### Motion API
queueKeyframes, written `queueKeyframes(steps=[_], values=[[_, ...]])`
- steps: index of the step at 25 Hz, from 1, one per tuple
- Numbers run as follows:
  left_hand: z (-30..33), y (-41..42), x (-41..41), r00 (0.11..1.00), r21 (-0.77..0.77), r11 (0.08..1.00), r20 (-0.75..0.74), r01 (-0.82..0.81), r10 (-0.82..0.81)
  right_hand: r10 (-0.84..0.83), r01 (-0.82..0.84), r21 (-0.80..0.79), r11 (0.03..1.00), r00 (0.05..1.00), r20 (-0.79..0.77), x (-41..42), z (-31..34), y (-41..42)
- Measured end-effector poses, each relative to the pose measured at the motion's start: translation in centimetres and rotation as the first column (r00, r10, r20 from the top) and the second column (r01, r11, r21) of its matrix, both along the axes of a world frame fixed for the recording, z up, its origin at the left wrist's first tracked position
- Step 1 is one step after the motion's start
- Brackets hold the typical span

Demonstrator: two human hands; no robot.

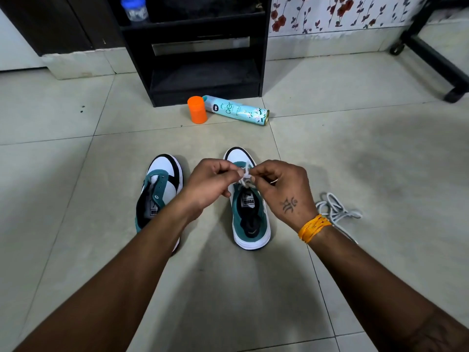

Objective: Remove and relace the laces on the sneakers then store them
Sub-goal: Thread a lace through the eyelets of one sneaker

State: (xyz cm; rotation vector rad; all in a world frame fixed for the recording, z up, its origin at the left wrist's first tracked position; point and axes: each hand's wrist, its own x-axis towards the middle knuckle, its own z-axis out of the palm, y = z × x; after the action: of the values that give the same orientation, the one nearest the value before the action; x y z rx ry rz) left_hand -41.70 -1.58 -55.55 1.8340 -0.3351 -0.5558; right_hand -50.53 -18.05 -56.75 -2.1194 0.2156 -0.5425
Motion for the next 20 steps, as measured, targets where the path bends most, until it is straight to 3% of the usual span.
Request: queueKeyframes(steps=[3,5,15,20], values=[[-0.7,0.8,0.3,0.937,0.160,0.987,0.349,-0.028,-0.030,-0.045,0.043,-0.029,0.999,0.997,-0.061,-0.3,-0.7,-1.3],[-1.7,1.7,0.7,0.897,0.216,0.975,0.441,-0.057,-0.045,-0.066,0.062,-0.035,0.997,0.991,-0.114,-1.0,-1.7,-1.7],[-3.9,2.0,0.6,0.872,0.270,0.958,0.487,-0.096,-0.051,-0.049,0.068,0.091,0.994,0.979,-0.199,-1.8,-3.7,-1.8],[-3.1,2.0,0.3,0.889,0.193,0.974,0.457,-0.117,0.016,-0.127,0.131,0.021,0.991,0.985,-0.118,-1.8,-1.9,-2.3]])
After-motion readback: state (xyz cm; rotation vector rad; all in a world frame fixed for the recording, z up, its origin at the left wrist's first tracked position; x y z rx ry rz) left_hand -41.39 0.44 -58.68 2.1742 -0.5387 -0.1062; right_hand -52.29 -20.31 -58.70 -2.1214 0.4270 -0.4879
